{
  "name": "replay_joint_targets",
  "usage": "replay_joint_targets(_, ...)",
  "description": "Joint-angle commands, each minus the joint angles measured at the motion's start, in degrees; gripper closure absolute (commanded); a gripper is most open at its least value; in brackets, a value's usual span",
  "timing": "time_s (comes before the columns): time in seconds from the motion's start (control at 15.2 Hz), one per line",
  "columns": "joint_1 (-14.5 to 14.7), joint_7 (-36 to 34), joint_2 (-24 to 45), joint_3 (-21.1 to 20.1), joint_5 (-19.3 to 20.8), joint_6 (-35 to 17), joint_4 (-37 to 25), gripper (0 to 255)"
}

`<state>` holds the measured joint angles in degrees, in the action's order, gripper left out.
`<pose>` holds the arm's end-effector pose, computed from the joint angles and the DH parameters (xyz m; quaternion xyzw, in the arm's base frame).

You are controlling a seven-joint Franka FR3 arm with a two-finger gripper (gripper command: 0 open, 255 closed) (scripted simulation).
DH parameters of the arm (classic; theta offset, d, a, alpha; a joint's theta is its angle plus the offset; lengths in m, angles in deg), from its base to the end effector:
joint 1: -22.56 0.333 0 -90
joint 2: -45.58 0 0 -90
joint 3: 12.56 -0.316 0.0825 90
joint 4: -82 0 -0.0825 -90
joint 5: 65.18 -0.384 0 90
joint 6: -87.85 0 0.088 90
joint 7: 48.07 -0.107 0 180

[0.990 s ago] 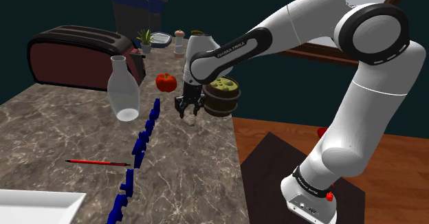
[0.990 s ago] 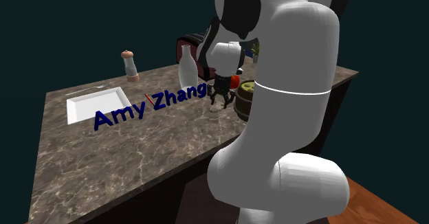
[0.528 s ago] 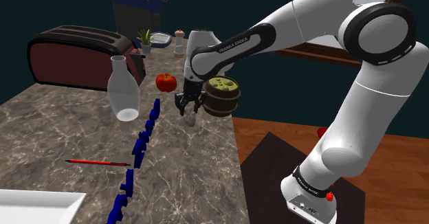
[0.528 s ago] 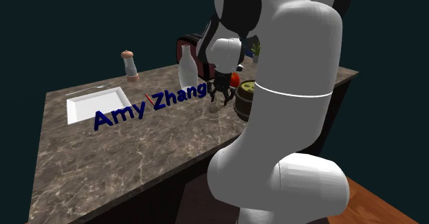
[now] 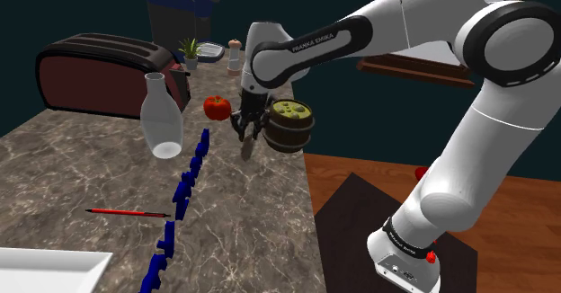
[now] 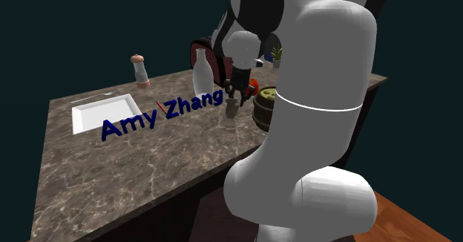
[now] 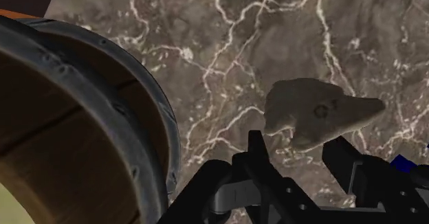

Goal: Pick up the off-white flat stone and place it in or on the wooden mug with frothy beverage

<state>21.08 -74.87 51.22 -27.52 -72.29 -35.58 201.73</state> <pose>0.5423 0.1333 0.3767 -0.9864 0.1508 0.0367 0.0546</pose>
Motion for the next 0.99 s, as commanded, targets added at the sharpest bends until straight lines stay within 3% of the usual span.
replay_joint_targets(0.0,0.0,-0.1,-0.7,0.0,-0.1,1.5,-0.8,255)
replay_joint_targets(0.13,0.0,-0.2,-0.6,0.0,-0.1,1.3,-0.8,255)
replay_joint_targets(0.2,0.0,-0.2,-0.6,0.0,-0.1,1.3,-0.8,0)
replay_joint_targets(0.59,12.0,-19.4,7.2,-5.4,24.9,24.4,-17.4,0)
replay_joint_targets(0.66,13.3,-20.4,8.4,-5.6,26.6,26.7,-19.1,0)
replay_joint_targets(0.92,12.9,-20.6,8.2,-5.2,26.8,23.7,-16.0,0)
